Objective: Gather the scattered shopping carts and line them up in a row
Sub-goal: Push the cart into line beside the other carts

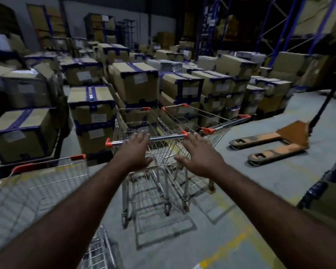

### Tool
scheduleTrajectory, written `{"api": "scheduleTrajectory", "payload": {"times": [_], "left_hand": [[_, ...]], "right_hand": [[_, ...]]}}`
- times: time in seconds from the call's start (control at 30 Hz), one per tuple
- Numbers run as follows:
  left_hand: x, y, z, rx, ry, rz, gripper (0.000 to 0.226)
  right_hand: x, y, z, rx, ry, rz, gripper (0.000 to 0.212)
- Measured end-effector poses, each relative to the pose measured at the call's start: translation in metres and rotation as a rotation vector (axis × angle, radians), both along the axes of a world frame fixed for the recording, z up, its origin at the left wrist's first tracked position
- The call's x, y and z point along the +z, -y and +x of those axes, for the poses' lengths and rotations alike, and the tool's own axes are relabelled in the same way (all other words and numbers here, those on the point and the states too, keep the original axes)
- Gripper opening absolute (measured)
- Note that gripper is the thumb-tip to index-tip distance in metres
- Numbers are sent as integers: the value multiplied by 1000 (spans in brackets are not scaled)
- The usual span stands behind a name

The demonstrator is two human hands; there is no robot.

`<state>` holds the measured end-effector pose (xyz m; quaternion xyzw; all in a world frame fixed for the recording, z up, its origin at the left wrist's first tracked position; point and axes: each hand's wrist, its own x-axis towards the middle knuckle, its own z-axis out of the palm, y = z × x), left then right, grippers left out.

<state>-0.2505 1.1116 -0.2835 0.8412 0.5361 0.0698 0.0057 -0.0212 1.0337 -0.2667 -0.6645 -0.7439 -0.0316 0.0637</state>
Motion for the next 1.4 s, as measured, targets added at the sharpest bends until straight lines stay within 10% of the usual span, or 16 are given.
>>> {"api": "scheduleTrajectory", "payload": {"times": [0.8,1.4], "left_hand": [[-135,-249,19,427,-182,-284,99],[-143,-228,33,443,-17,-194,60]], "right_hand": [[-145,-358,85,249,-8,-321,81],[-168,-368,110,253,13,-298,74]]}}
